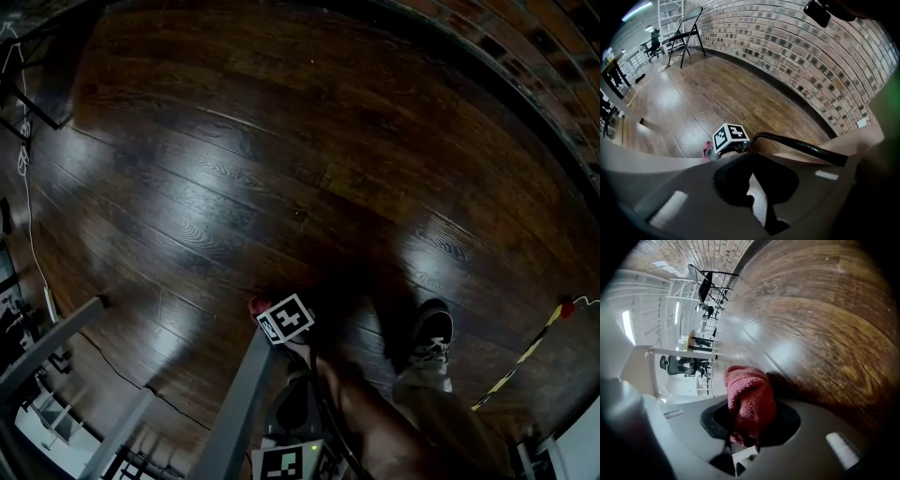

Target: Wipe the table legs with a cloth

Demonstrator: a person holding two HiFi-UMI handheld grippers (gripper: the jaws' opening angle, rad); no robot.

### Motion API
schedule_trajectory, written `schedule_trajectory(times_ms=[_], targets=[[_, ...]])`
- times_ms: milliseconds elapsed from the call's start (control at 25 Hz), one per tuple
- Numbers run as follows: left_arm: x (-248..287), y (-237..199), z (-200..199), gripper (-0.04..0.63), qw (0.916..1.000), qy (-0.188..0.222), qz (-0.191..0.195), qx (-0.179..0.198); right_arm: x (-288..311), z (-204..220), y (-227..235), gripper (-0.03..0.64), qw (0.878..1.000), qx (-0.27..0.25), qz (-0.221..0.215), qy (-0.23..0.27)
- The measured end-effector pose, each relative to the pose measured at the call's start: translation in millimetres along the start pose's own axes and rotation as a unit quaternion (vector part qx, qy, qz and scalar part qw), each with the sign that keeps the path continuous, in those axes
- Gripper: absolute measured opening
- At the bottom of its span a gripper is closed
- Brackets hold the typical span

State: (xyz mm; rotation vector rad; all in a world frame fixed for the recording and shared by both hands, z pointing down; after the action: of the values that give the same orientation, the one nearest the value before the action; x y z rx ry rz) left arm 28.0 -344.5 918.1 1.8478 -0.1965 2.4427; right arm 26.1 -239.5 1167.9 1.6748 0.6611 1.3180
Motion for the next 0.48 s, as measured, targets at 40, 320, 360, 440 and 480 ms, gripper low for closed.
schedule_trajectory(times_ms=[40,320,360,440,480], targets=[[1.4,-0.1,-1.8,-0.003,1.0,0.0,0.001,0.003,3.1,-0.3,-0.5,0.084,1.0,-0.01,0.009,-0.008],[0.4,-0.6,-11.3,-0.003,0.9998,0.013,0.001,0.016,-2.4,0.4,-25.7,0.08,0.998,-0.023,-0.039,-0.042],[-3.0,-0.6,-11.2,-0.003,0.9997,0.018,-0.002,0.015,-6.5,0.2,-34.1,0.08,0.997,-0.025,-0.053,-0.043],[-11.0,-1.5,-7.0,-0.003,0.9996,0.021,-0.012,0.014,-18.4,0.4,-54.0,0.08,0.996,-0.026,-0.08,-0.041],[-15.7,-3.3,-1.9,-0.003,0.9995,0.018,-0.021,0.015,-26.3,0.8,-65.0,0.08,0.995,-0.025,-0.091,-0.036]])
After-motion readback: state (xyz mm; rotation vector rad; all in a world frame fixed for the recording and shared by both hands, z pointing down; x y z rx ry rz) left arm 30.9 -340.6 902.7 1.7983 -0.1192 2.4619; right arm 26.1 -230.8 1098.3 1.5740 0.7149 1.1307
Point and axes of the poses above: the fingertips, and each gripper's own axes: x forward along the fingers, y to its right, z out of its underside, the point moved 3 cm from there along -x, backward along the fingers, and after that the axes turned 7 degrees about -z, right-handed, at the moved point
